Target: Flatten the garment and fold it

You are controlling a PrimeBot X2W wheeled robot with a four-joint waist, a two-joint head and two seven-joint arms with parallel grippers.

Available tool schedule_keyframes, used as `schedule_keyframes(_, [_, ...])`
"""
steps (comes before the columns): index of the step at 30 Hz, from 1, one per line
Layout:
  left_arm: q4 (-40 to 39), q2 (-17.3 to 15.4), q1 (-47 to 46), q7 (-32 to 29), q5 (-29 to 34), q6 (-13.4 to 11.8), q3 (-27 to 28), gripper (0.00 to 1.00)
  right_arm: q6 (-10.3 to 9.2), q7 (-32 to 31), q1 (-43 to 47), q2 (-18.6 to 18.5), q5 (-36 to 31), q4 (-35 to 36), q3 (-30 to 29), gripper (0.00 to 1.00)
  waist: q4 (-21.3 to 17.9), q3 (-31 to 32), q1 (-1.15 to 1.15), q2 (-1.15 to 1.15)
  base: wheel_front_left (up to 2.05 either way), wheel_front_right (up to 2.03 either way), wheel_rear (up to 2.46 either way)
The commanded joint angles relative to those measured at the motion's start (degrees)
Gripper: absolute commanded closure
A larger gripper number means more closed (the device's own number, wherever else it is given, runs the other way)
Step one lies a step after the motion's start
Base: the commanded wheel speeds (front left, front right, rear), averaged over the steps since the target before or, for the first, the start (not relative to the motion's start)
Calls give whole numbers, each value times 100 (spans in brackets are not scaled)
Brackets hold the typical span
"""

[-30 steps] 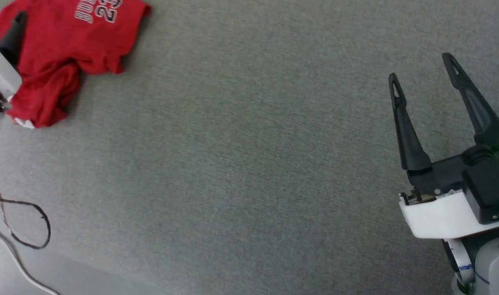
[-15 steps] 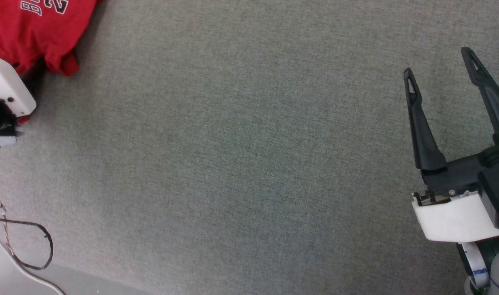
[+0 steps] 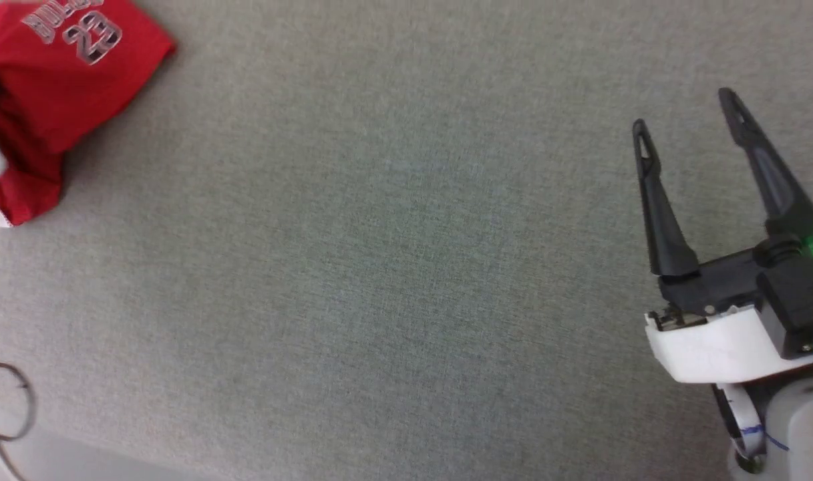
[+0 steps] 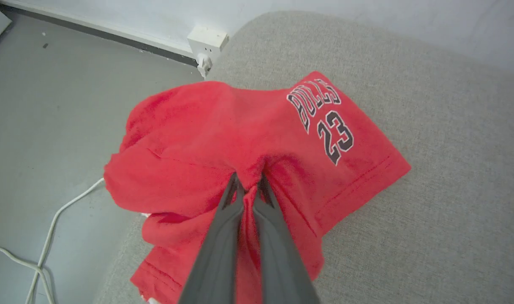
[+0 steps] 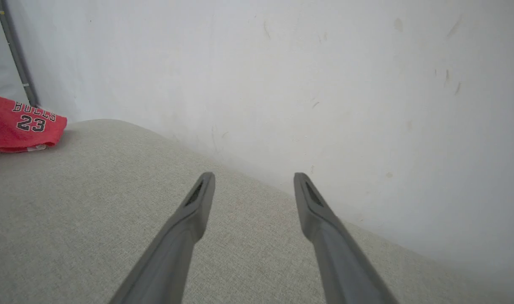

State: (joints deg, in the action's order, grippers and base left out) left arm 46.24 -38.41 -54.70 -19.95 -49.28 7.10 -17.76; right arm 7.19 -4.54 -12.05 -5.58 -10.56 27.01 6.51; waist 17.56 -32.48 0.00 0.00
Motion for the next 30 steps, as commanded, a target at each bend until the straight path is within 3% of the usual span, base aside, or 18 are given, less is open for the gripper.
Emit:
schedule_keyframes(1, [-156,-202,-147,76,69,38,-54,100,30,164,34,73,94,-147,-15,0,-159,483,0,0,0,0,0])
schedule_keyframes(14, [-1348,-680,-670,-299,184,-5,-156,100,30,1029,382,266,752,-1061,-191,0,-697,1957,0,0,0,0,0])
schedule_keyframes(20, [-2215,-452,-945,-795,48,-66,-307,100,30,1263,642,268,1108,-1259,-405,0,-998,2493,0,0,0,0,0])
schedule_keyframes(30, [-3176,320,-1223,-1243,-81,-284,-719,100,30,1473,770,269,1370,-1365,-591,0,-1511,2715,0,0,0,0,0])
